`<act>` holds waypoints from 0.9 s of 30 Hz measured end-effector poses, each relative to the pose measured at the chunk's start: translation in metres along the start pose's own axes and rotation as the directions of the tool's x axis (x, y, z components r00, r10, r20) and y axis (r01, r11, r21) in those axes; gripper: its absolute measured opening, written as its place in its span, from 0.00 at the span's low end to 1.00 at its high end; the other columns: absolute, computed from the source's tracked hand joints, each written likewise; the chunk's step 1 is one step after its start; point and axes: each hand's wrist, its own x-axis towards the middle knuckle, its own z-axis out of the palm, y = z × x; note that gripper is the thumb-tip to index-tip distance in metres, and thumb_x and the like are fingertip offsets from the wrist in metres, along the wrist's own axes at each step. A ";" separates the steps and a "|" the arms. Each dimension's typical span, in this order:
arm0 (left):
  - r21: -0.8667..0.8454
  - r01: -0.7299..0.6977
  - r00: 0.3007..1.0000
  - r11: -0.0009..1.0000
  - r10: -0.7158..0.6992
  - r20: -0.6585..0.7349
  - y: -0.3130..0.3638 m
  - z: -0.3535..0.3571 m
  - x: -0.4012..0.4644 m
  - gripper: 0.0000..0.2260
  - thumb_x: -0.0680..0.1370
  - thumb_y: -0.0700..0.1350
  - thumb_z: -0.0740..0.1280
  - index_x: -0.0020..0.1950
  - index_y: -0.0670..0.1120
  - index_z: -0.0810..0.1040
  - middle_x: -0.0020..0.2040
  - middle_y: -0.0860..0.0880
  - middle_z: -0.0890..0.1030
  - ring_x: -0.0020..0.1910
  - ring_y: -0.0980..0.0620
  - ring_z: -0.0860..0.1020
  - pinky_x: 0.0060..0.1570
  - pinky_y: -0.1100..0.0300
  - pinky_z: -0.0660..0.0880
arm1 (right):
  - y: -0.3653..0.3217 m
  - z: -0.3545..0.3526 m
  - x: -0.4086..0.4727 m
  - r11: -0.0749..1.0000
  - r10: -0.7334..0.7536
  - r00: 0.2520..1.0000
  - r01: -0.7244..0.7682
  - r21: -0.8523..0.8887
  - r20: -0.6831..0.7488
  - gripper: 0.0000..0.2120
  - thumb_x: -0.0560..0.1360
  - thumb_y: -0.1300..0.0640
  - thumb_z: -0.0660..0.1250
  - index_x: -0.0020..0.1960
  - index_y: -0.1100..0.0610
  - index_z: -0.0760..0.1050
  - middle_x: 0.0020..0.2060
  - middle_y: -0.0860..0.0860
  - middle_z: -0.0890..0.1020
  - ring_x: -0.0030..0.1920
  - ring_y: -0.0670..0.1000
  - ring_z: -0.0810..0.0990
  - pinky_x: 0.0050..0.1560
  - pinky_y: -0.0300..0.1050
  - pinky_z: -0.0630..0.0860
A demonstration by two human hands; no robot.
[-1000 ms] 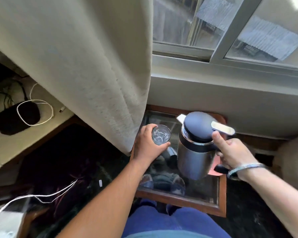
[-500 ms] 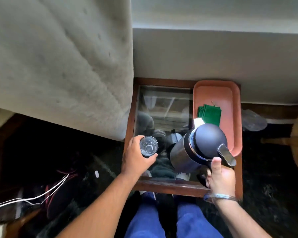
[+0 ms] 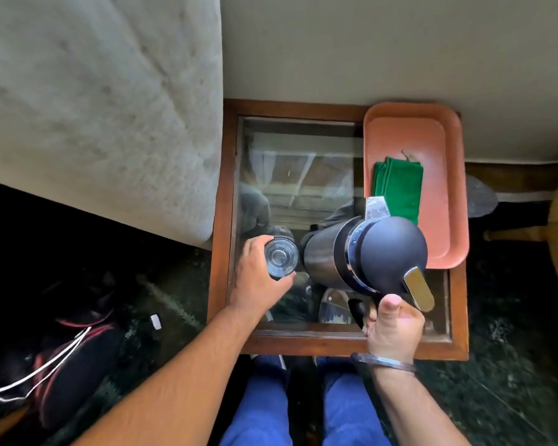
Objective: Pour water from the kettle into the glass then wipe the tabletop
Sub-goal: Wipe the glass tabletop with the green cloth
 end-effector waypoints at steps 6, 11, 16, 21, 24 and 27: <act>0.017 0.008 1.000 1.000 -0.008 -0.019 -0.010 0.009 0.004 0.34 0.64 0.49 0.83 0.66 0.51 0.70 0.59 0.53 0.72 0.58 0.56 0.73 0.60 0.63 0.74 | 0.017 0.004 0.004 0.999 -0.012 1.000 0.012 -0.030 0.029 0.40 0.60 0.20 0.62 0.26 0.58 0.59 0.23 0.53 0.65 0.28 0.53 0.65 0.27 0.65 0.67; 0.021 0.001 0.999 1.000 0.000 -0.042 -0.015 0.014 0.003 0.35 0.64 0.50 0.82 0.66 0.54 0.68 0.60 0.55 0.72 0.59 0.58 0.72 0.61 0.62 0.74 | 0.019 -0.001 0.002 0.996 -0.076 0.994 0.079 -0.032 0.083 0.44 0.58 0.18 0.61 0.28 0.63 0.65 0.21 0.55 0.68 0.26 0.51 0.69 0.29 0.55 0.69; 0.134 -0.079 0.995 0.988 0.071 0.063 -0.009 -0.001 0.009 0.48 0.62 0.67 0.78 0.76 0.55 0.59 0.74 0.55 0.65 0.71 0.57 0.64 0.70 0.60 0.62 | 0.029 -0.045 -0.004 0.963 0.010 0.948 0.076 -0.257 0.319 0.49 0.62 0.19 0.58 0.63 0.59 0.74 0.57 0.50 0.82 0.57 0.46 0.79 0.57 0.40 0.73; 0.110 -0.175 0.984 0.978 0.168 0.067 -0.001 -0.015 0.051 0.40 0.73 0.72 0.61 0.79 0.55 0.55 0.78 0.55 0.62 0.75 0.58 0.60 0.71 0.60 0.58 | 0.023 -0.080 0.066 0.867 -0.153 0.961 0.242 -0.436 0.229 0.20 0.76 0.42 0.59 0.67 0.42 0.68 0.68 0.56 0.75 0.67 0.53 0.72 0.65 0.32 0.64; 0.174 -0.189 0.979 0.966 0.172 0.108 -0.007 -0.011 0.087 0.34 0.77 0.66 0.58 0.80 0.54 0.58 0.79 0.54 0.62 0.78 0.56 0.57 0.75 0.54 0.58 | 0.014 -0.060 0.139 0.700 -0.210 0.943 0.330 -0.634 0.259 0.27 0.78 0.47 0.64 0.73 0.57 0.66 0.71 0.61 0.71 0.72 0.57 0.67 0.71 0.44 0.60; 0.161 -0.216 0.962 0.963 0.181 0.203 -0.015 -0.004 0.119 0.31 0.79 0.64 0.57 0.81 0.56 0.56 0.81 0.55 0.58 0.79 0.57 0.50 0.78 0.46 0.56 | 0.007 -0.018 0.206 0.574 -0.161 0.938 0.342 -0.744 0.307 0.33 0.78 0.51 0.67 0.77 0.60 0.57 0.77 0.60 0.62 0.77 0.58 0.57 0.76 0.57 0.55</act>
